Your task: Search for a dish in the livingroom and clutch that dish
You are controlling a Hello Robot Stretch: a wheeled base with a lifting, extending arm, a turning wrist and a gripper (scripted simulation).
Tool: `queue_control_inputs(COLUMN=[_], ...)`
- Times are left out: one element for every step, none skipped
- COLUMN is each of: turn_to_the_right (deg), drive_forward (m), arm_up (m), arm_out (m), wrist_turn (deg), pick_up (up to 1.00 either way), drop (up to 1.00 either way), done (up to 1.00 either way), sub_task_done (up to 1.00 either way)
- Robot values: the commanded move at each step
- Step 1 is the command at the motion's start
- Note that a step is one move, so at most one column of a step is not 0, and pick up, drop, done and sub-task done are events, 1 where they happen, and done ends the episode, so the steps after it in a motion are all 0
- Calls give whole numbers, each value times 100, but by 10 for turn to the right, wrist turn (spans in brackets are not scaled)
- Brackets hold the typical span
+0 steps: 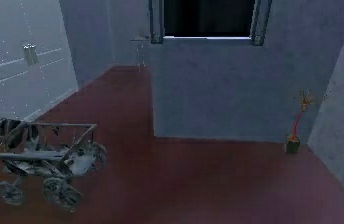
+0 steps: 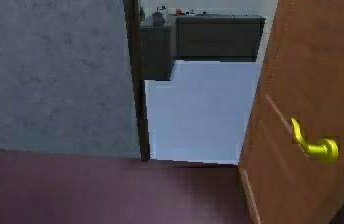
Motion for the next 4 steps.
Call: queue_control_inputs(turn_to_the_right=[0,-60,0,-300], drive_forward=[100,0,55,0], arm_up=[0,0,0,0], arm_out=[0,0,0,0], wrist_turn=[0,0,0,0], pick_up=[0,0,0,0], drop=[0,0,0,0], done=[0,0,0,0], sub_task_done=[0,0,0,0])
